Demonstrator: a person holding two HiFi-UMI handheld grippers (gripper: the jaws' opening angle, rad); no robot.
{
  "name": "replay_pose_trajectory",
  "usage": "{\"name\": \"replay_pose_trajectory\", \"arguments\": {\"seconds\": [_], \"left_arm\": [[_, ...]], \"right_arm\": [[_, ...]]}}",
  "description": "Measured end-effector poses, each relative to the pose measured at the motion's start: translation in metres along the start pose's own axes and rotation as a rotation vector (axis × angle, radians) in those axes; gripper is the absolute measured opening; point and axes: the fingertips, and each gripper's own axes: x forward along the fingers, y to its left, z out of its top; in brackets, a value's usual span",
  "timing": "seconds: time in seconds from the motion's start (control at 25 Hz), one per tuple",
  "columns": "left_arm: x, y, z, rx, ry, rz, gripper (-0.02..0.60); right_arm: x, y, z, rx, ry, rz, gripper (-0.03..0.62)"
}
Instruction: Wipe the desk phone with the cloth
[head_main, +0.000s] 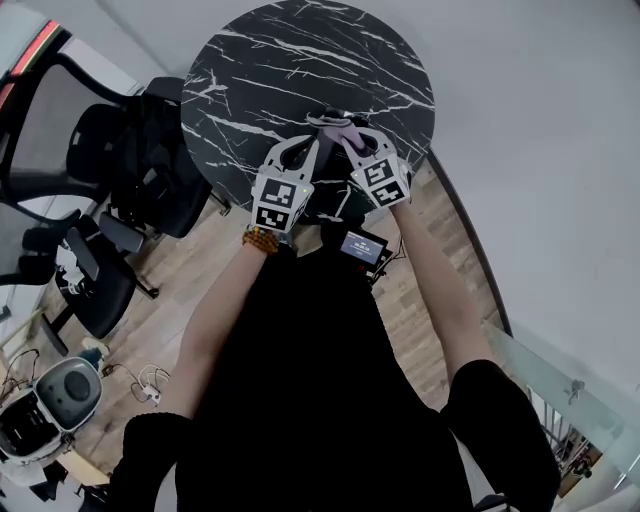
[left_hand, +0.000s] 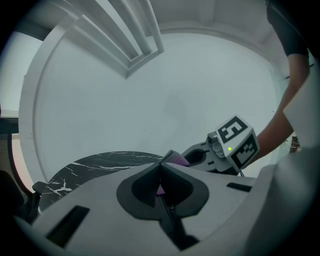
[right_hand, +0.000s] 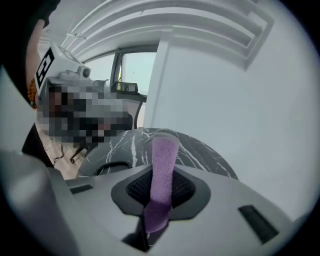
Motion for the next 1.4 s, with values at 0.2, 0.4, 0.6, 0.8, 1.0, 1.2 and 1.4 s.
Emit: {"name": "replay_pose_trajectory", "arguments": {"seconds": [0.2,0.4,0.6,0.8,1.0,1.2,1.4], "left_arm": [[0.0,-0.005,0.0,0.012,0.006,-0.008,0.012],[-0.001,-0.004,-0.002,0.014,0.013,-0.001,0.012],[-0.001,-0.005,-0.006,0.011,0.024,0.001,0.012],[-0.002,-0.004,-0.01,0.022,0.042,0.005,0.012],[-0.002,0.0,-0.016,0.028,0.057,0.01,0.012],[-0.002,0.0,-0.022,0.023,0.075,0.003,0.012],[-0.001,-0.002,-0.021,0.038,0.078,-0.007,0.012]], "right_arm": [[-0.002,-0.055,0.018,-0.046,0.01,-0.137,0.063],[0.001,-0.09,0.022,-0.093,0.046,-0.261,0.063],[0.029,-0.078,-0.007,-0.082,0.135,-0.181,0.063],[0.049,-0.069,-0.034,-0.04,0.218,-0.111,0.063],[0.058,-0.059,-0.047,-0.051,0.262,-0.049,0.063],[0.066,-0.051,-0.051,-0.062,0.284,-0.016,0.063],[0.07,-0.047,-0.054,-0.069,0.308,0.014,0.063]]}}
